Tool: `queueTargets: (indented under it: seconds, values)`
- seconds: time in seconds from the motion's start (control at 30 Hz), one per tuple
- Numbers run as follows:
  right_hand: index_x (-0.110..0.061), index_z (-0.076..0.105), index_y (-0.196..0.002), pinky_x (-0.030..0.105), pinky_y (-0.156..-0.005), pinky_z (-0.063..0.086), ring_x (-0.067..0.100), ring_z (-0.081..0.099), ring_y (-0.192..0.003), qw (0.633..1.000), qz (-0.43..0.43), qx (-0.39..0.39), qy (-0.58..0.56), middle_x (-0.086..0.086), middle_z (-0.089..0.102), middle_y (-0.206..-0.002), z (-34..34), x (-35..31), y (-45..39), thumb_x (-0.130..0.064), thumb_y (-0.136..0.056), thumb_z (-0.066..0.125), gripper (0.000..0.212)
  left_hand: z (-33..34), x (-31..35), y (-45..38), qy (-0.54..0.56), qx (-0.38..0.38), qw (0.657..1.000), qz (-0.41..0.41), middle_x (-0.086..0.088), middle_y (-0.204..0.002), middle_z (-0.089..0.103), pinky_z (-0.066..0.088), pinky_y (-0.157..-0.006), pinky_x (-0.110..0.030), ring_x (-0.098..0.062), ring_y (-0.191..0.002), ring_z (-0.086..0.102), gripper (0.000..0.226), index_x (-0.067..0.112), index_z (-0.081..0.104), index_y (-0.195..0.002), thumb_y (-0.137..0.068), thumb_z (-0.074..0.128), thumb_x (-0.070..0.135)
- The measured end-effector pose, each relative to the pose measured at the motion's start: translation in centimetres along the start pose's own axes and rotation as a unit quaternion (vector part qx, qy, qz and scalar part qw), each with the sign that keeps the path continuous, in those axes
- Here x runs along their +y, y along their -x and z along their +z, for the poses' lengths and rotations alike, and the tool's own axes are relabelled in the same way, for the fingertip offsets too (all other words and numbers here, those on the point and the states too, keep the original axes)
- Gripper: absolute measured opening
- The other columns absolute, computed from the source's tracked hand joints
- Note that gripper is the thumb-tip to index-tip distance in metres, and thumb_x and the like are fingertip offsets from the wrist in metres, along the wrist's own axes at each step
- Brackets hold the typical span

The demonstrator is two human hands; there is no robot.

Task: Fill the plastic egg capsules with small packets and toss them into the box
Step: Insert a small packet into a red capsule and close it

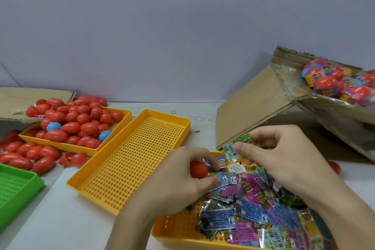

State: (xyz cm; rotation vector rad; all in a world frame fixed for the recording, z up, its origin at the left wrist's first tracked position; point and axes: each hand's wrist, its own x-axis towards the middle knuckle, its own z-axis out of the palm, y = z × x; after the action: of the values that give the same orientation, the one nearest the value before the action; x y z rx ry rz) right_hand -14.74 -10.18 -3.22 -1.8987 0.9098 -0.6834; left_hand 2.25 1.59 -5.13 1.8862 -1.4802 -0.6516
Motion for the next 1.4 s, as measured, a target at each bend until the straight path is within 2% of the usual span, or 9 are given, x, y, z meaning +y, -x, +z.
queueTargets:
  seconds: [0.13,0.27,0.43,0.67,0.9,0.97,1.07,1.27,1.4]
  values:
    - [-0.040,0.073,-0.074,0.009,-0.054,0.045,0.000,0.064,-0.053,0.999,-0.013,-0.027,-0.015,-0.008,0.071,-0.061,0.3,-0.5,0.2,-0.047,-0.068,0.079,0.011,0.3,0.6,-0.2,0.075,0.063,0.995,0.021,0.019,-0.079,0.058,0.047,-0.064,-0.015,-0.003,-0.074,0.060,0.046,0.047,0.066,-0.100,-0.064,0.066,0.075]
    - [-0.042,0.073,-0.074,0.015,-0.055,0.052,0.003,0.068,-0.057,0.998,-0.008,-0.056,-0.040,-0.006,0.073,-0.066,0.4,-0.7,0.2,-0.061,-0.054,0.073,0.028,0.4,1.1,-0.5,0.122,0.074,0.989,0.047,0.002,-0.075,0.068,0.053,-0.060,-0.033,-0.016,-0.069,0.063,0.028,0.026,0.075,-0.082,-0.074,0.071,0.053]
    - [-0.038,0.075,-0.074,0.015,-0.055,0.051,0.006,0.067,-0.057,0.998,0.000,-0.031,-0.050,-0.002,0.073,-0.065,-0.3,-0.4,-0.1,-0.056,-0.056,0.076,0.025,-0.3,0.6,-0.3,0.129,0.105,0.986,0.022,-0.007,-0.069,0.064,0.050,-0.055,-0.032,-0.020,-0.061,0.061,0.021,0.019,0.073,-0.075,-0.082,0.073,0.040]
    - [-0.021,0.076,-0.082,0.017,-0.058,0.047,0.004,0.070,-0.062,0.996,0.022,0.029,-0.077,-0.004,0.074,-0.069,-0.5,0.4,-0.3,-0.035,-0.075,0.076,0.016,0.1,-0.1,0.2,-0.039,-0.006,0.999,-0.006,0.037,-0.073,0.054,0.039,-0.057,-0.006,0.010,-0.068,0.054,0.024,0.046,0.060,-0.072,-0.077,0.082,0.040]
    - [-0.023,0.076,-0.081,0.014,-0.055,0.051,0.005,0.071,-0.066,0.995,0.035,0.023,-0.089,-0.006,0.075,-0.071,-0.3,0.7,-0.4,-0.026,-0.082,0.075,0.003,0.2,0.2,0.2,-0.009,-0.010,1.000,0.022,-0.006,-0.055,0.045,0.029,-0.046,-0.026,-0.019,-0.048,0.036,0.055,0.013,0.063,-0.061,-0.088,0.058,0.060]
    - [-0.024,0.076,-0.082,0.017,-0.060,0.051,0.006,0.072,-0.067,0.995,0.035,0.024,-0.088,-0.007,0.076,-0.073,-0.2,0.7,-0.4,-0.026,-0.082,0.075,0.003,0.2,0.2,0.2,-0.035,0.004,0.999,0.010,-0.003,-0.055,0.051,0.036,-0.050,-0.036,-0.021,-0.052,0.044,0.045,0.016,0.064,-0.058,-0.089,0.064,0.050]
    - [-0.025,0.077,-0.083,0.019,-0.064,0.051,0.005,0.072,-0.069,0.996,0.032,0.018,-0.082,-0.008,0.076,-0.075,-0.1,0.8,-0.4,-0.026,-0.081,0.076,0.002,0.0,0.1,0.3,-0.062,0.003,0.998,0.000,0.015,-0.069,0.064,0.046,-0.055,-0.022,-0.005,-0.065,0.059,0.017,0.030,0.072,-0.075,-0.078,0.076,0.047]
    - [-0.026,0.077,-0.085,0.014,-0.063,0.052,0.003,0.071,-0.072,0.998,0.021,0.001,-0.060,-0.011,0.076,-0.077,0.0,0.8,-0.5,-0.020,-0.080,0.078,0.007,0.1,0.1,0.3,-0.040,0.020,0.999,0.025,0.002,-0.057,0.054,0.028,-0.046,-0.018,-0.007,-0.047,0.040,0.040,0.022,0.072,-0.070,-0.092,0.058,0.053]
    - [-0.027,0.078,-0.083,0.006,-0.061,0.048,0.000,0.070,-0.072,0.998,0.004,-0.007,-0.060,-0.016,0.075,-0.077,0.0,0.8,-0.4,-0.016,-0.079,0.079,0.012,0.1,0.1,0.2,-0.051,0.048,0.997,0.020,0.008,-0.057,0.057,0.032,-0.047,-0.017,-0.006,-0.047,0.044,0.024,0.025,0.074,-0.074,-0.088,0.068,0.044]
